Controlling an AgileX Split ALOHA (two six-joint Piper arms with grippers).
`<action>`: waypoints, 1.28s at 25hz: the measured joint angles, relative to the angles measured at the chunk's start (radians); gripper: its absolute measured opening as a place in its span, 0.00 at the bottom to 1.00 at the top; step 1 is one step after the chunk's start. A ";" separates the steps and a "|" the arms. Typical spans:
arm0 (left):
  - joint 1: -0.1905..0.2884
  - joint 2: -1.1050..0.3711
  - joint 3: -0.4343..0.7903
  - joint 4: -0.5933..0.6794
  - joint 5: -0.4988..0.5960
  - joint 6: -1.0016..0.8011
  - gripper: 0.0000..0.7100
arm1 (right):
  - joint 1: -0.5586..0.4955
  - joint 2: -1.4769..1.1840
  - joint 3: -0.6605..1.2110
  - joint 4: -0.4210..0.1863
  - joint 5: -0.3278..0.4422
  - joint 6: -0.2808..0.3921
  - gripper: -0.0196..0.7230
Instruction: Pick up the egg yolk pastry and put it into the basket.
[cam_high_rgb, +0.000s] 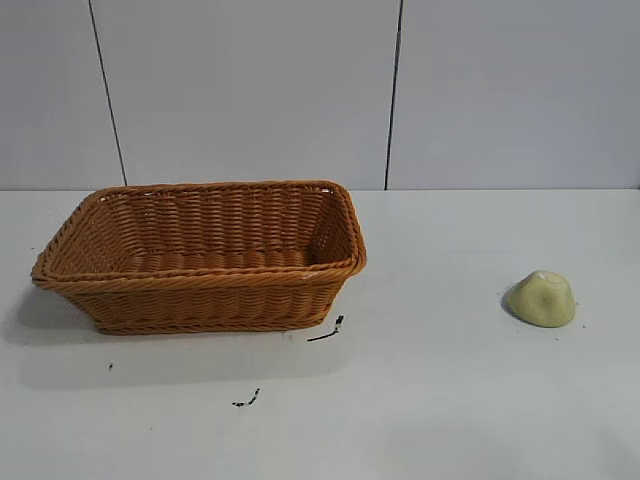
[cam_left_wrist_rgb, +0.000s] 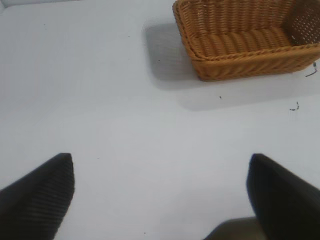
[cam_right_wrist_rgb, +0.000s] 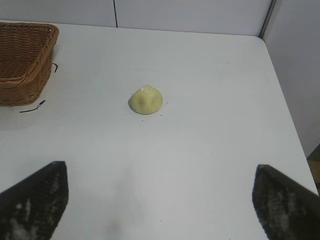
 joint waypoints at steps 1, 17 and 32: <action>0.000 0.000 0.000 0.000 0.000 0.000 0.98 | 0.000 0.000 0.000 0.000 0.000 0.000 0.96; 0.000 0.000 0.000 0.000 0.000 0.000 0.98 | 0.000 0.191 -0.107 -0.008 -0.010 0.000 0.96; 0.000 0.000 0.000 0.000 0.000 0.000 0.98 | 0.000 1.116 -0.526 0.013 -0.035 0.000 0.96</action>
